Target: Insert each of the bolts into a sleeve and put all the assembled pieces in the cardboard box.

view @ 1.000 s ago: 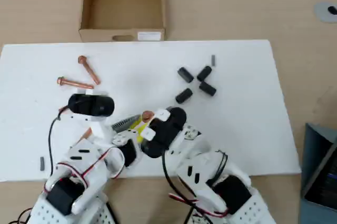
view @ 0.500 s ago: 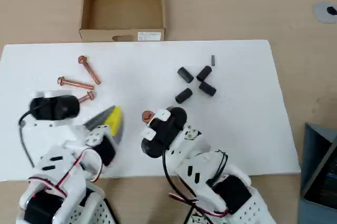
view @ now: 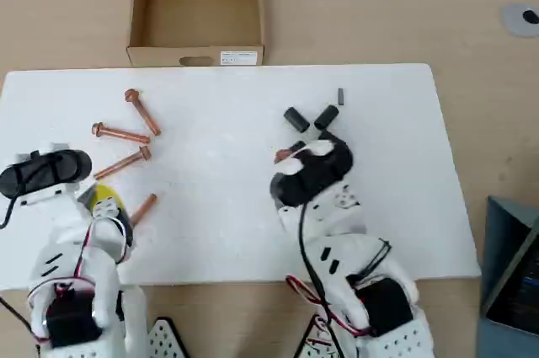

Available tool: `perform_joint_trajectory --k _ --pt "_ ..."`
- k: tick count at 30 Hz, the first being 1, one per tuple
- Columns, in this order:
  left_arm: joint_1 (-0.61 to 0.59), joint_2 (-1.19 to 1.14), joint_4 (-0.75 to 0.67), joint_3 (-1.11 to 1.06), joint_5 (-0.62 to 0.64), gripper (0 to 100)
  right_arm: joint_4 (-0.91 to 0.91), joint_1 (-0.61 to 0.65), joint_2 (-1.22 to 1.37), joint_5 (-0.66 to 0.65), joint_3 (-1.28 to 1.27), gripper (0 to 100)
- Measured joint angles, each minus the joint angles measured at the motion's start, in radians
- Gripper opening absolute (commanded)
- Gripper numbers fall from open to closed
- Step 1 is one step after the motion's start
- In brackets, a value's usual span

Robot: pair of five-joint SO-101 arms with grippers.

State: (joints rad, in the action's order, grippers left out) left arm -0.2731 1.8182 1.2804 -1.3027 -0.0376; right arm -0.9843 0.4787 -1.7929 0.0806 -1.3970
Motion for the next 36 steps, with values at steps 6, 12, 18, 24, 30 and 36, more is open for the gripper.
perform_joint_trajectory --k 6,12,18,24,30,36 --pt "-0.106 0.000 0.000 -0.112 -0.029 0 0.000 -0.006 0.259 0.009 0.233 0.9" --pt "-0.118 0.000 0.000 -0.181 -0.029 0 0.018 -0.008 0.644 0.009 0.543 0.9" --pt "-0.118 0.000 -0.012 -0.209 -0.029 0 0.080 -0.008 1.003 0.009 0.868 0.9" --pt "-0.118 0.000 -0.068 -0.295 -0.031 0 0.080 -0.008 1.350 0.009 1.171 0.9" --pt "-0.118 0.000 -0.074 -0.308 -0.031 0 0.080 -0.008 1.685 0.008 1.498 0.9" --pt "-0.118 0.000 -0.074 -0.310 -0.037 0 0.109 -0.014 2.038 -0.080 1.854 0.9"
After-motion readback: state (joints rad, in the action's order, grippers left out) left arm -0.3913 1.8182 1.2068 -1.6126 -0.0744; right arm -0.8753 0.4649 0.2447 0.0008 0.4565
